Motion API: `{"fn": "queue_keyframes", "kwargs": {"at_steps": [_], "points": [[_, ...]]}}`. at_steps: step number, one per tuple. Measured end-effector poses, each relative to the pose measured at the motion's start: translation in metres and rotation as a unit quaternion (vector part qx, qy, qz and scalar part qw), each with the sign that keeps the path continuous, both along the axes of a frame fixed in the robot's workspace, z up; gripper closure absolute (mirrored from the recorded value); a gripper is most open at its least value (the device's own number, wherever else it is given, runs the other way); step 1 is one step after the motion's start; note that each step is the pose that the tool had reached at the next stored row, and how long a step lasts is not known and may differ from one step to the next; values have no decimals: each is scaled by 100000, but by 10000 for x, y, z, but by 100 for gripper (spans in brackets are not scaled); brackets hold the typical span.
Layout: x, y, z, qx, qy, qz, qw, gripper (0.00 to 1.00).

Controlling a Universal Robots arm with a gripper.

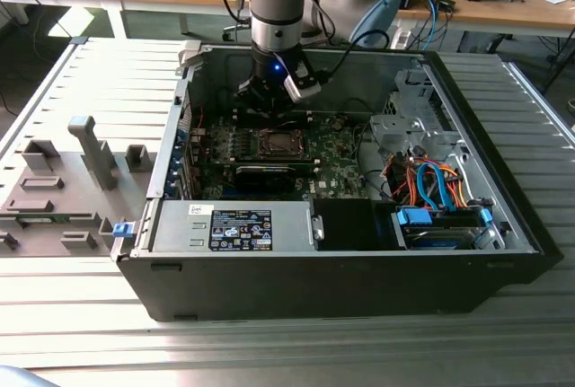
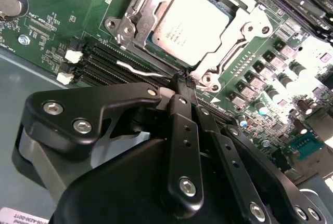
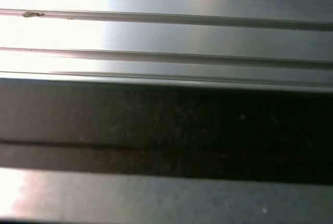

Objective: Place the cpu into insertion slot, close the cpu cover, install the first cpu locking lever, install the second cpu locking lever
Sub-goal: 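Install the first cpu locking lever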

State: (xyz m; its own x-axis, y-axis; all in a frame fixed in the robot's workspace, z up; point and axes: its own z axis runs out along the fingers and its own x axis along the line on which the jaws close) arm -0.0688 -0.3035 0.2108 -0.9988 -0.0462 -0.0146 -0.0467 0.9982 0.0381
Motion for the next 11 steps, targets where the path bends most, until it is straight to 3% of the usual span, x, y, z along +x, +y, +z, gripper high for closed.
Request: {"fn": "queue_keyframes", "kwargs": {"at_steps": [11], "points": [[169, 3, -54, 15, -10, 66, 100000, 89]]}}
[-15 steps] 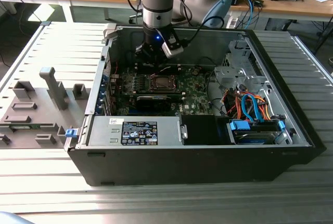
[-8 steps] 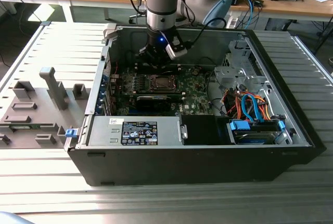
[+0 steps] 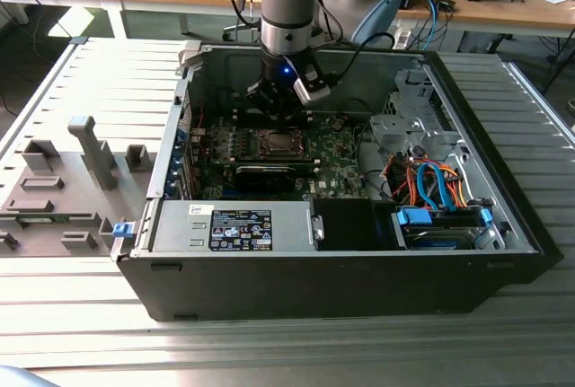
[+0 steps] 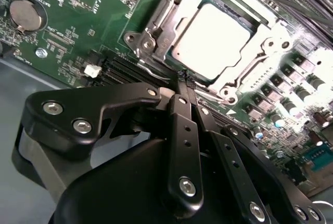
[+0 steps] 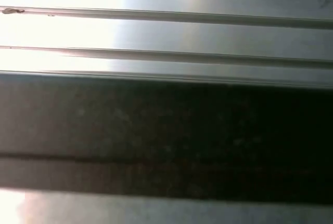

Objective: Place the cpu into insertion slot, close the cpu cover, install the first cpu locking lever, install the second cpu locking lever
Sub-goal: 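Install the first cpu locking lever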

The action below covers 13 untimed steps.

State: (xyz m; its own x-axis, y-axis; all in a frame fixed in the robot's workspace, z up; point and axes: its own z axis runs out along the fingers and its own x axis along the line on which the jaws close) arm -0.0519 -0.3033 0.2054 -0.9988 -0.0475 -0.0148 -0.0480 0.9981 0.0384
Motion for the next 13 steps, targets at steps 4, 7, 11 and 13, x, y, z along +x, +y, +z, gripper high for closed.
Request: {"fn": "queue_keyframes", "kwargs": {"at_steps": [4, 7, 11, 13], "points": [[44, 0, -7, -4, 1, 17, 100000, 89], [78, 0, -11, -17, 10, 29, 100000, 89], [116, -1, -16, -16, 9, 48, 100000, 89], [140, 0, -20, -13, 6, 56, 100000, 89]]}}
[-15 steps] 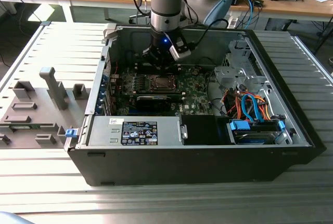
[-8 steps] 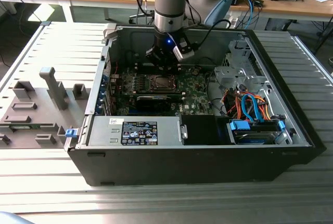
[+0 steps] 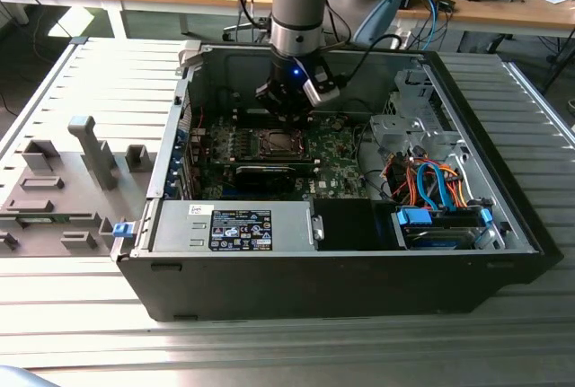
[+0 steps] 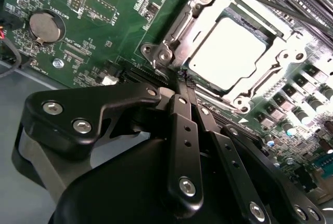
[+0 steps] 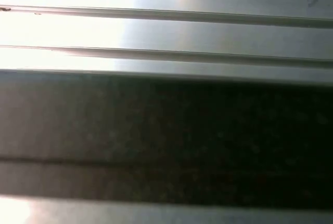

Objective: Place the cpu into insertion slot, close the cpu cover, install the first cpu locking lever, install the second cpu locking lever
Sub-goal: 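Install the first cpu locking lever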

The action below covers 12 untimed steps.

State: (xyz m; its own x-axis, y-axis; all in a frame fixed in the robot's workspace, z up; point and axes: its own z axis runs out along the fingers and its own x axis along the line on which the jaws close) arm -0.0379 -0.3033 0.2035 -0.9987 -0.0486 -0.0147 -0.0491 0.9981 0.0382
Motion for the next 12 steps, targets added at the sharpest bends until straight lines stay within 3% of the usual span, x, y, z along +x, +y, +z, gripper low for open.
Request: {"fn": "queue_keyframes", "kwargs": {"at_steps": [12], "points": [[110, 0, -7, 6, -4, 51, 100000, 89]]}}
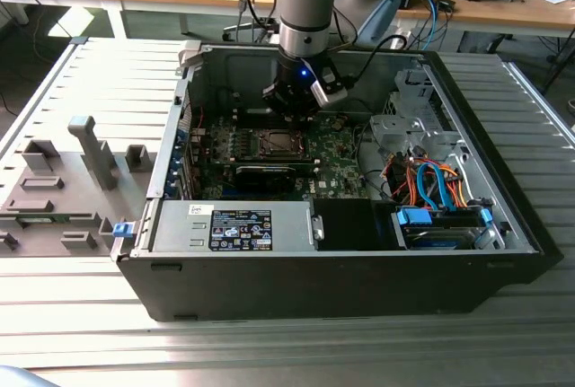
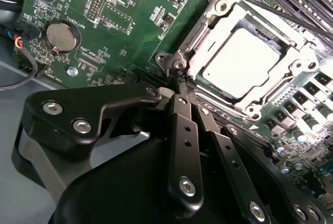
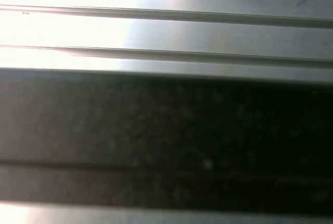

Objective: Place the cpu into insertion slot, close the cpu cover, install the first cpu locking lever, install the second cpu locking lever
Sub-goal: 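Install the first cpu locking lever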

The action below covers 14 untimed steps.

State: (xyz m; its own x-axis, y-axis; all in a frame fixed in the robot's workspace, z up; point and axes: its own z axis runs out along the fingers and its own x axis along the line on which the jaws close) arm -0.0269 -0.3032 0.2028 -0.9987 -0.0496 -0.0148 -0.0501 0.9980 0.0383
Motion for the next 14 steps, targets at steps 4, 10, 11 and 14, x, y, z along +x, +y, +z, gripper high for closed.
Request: {"fn": "queue_keyframes", "kwargs": {"at_steps": [4, 10, 11, 14], "points": [[-42, 1, -1, 11, -105, 3, 100000, 89], [-184, 1, 0, 14, -423, -11, 99999, 89], [-184, 0, 0, 14, -425, -5, 99999, 89], [-185, 9, 1, 2, -428, 32, 99999, 89]]}}
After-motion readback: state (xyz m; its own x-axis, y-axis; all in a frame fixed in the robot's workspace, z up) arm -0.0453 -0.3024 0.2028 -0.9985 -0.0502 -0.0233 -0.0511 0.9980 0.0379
